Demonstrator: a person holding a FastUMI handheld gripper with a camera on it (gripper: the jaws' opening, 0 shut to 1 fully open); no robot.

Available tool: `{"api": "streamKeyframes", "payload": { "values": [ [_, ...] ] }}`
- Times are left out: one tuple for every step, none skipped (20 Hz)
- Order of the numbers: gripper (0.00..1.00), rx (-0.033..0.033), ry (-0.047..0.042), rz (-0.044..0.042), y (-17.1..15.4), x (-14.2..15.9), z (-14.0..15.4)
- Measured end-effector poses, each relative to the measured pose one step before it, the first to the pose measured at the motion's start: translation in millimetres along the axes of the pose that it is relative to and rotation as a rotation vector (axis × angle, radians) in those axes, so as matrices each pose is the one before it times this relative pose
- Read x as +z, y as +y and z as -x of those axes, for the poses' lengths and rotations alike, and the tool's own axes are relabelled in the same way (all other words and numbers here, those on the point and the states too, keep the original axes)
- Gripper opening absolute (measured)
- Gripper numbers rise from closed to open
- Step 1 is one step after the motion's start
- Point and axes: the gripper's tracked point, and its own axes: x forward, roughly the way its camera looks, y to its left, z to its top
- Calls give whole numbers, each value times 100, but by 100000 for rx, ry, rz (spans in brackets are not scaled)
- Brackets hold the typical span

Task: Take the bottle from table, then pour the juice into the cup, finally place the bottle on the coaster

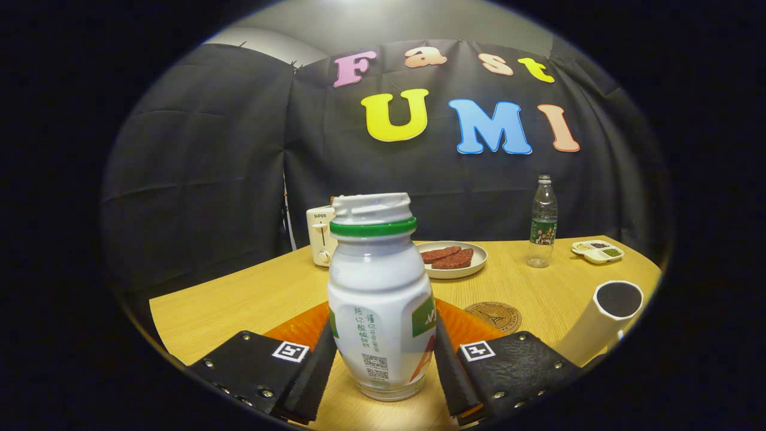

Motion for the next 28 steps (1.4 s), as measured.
{"api": "streamKeyframes", "payload": {
  "values": [
    [75, -800, -439, 5, -16, -114, -14],
    [75, -1181, -181, -38, -210, 107, -120],
    [72, -939, 144, 26, -249, -25, 29],
    [72, -670, -32, -72, -230, 82, 53],
    [72, -768, 0, -130, -228, -121, 94],
    [72, -456, -207, -476, -289, 89, 50],
    [72, -92, -422, -1632, -145, 32, 157],
    [72, 347, -604, -2610, -165, 131, 158],
    [72, 59, -727, -3492, -213, 66, 79],
    [72, 907, -1357, -3784, -103, 318, 181],
    [72, 916, -1567, -4284, 60, 298, 143],
    [72, 1299, -1546, -4434, 18, 417, 173],
    [72, 890, -1500, -4301, 43, 348, 74],
    [72, 729, -1110, -3758, -46, 434, 10],
    [72, 69, -975, -3483, -9, 370, -25],
    [72, -254, -1093, -3421, -77, 506, -28],
    [72, 212, -928, -3690, 110, 317, -93],
    [72, 76, -1077, -4542, 10, 469, -140],
    [72, 672, -1340, -5095, 147, 398, 52],
    [72, 1162, -1061, -5223, 158, 427, -50],
    [72, 898, -1037, -5181, 168, 238, -33],
    [71, 594, -806, -5008, -4, 321, -10],
    [72, 804, -880, -5007, 45, 189, -13],
    [71, 877, -897, -4902, -117, 198, 12],
    [70, -241, -843, -4405, -212, 201, 118],
    [70, -506, -738, -3294, -321, 175, 9],
    [70, -146, -546, -2782, -157, 204, 146],
    [70, -302, -985, -3216, -230, 254, 140]
  ]
}}
